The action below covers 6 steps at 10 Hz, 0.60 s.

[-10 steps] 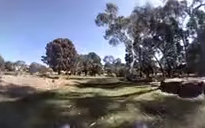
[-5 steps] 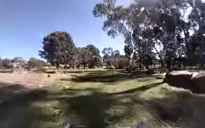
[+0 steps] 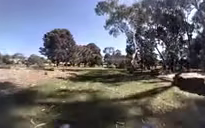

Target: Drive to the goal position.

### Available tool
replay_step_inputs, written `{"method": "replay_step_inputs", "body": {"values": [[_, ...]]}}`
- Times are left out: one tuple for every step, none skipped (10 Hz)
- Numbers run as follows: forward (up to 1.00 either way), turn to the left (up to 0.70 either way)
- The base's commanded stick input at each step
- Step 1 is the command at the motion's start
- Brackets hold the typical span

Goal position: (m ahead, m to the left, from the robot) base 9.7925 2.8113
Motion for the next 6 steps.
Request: {"method": "replay_step_inputs", "body": {"values": [[1.00,0.00],[1.00,0.00],[1.00,0.00],[1.00,0.00],[1.00,0.00],[1.00,0.00]]}}
